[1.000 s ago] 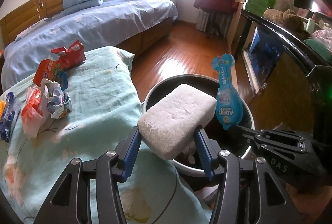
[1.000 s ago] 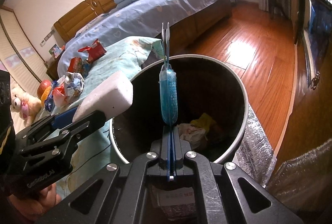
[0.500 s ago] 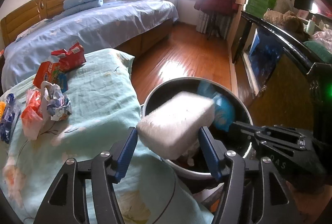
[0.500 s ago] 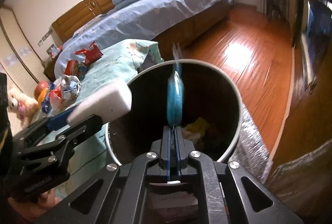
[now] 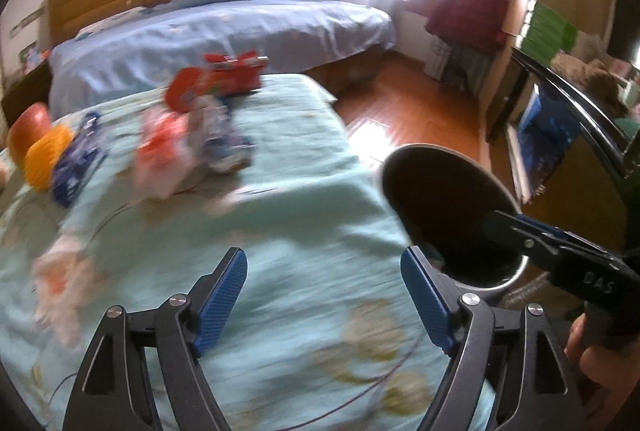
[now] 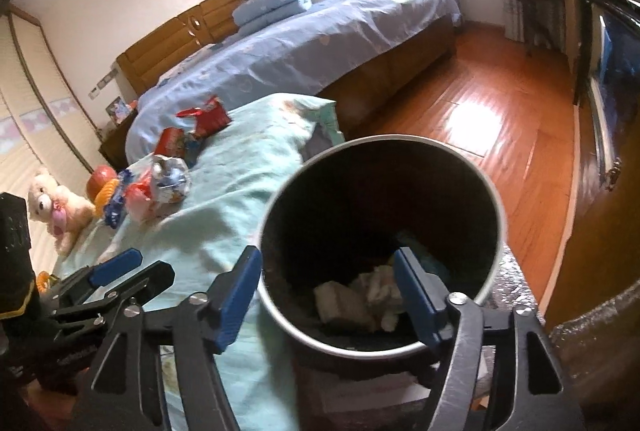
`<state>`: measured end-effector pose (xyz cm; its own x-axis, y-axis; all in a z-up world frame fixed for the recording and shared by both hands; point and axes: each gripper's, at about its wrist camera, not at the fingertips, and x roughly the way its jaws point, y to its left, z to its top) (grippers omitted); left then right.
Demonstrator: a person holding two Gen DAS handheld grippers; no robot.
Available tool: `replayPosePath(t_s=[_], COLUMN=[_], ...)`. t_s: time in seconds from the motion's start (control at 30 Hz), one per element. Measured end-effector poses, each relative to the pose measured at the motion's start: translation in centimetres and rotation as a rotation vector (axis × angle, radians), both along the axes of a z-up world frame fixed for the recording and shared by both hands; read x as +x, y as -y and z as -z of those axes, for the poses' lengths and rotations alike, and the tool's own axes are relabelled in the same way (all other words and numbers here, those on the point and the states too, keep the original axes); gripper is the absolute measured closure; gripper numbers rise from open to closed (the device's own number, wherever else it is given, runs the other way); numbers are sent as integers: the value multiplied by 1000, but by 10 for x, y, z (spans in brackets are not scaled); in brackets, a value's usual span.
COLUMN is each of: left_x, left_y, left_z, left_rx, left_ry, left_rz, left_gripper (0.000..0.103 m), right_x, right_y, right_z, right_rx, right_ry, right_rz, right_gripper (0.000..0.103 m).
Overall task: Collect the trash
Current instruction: 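Open both tools to drop the toothbrush and sponge into the bin, then grasp the crumpled foil wrapper with the right tool while the left tool grasps the blue snack bag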
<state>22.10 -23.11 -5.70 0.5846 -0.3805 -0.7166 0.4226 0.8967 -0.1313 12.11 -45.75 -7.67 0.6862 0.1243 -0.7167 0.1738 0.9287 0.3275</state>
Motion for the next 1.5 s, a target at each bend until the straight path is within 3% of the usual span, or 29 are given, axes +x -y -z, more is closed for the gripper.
replayPosePath(t_s=[0.37, 0.7, 1.13, 1.2, 1.27, 1.5], left_x=[-9, -5, 42, 54, 67, 107], left_y=[-78, -121, -152, -154, -155, -152], left_z=[-2, -6, -5, -4, -3, 5], left_rx=[-1, -10, 10, 26, 39, 76], left_ry=[-4, -4, -11, -6, -1, 11], left_rz=[-152, -241, -321, -330, -338, -343], left_gripper=[24, 24, 24, 24, 24, 24], right_x=[17, 43, 83, 89, 96, 120], right_y=[-57, -106, -136, -137, -137, -139], right_z=[-1, -1, 7, 8, 9, 11], right_rx=[9, -1, -33, -36, -37, -36], right_ry=[13, 14, -18, -23, -27, -33], right_rz=[-91, -165, -238, -240, -243, -264], right_gripper=[26, 26, 27, 30, 39, 42])
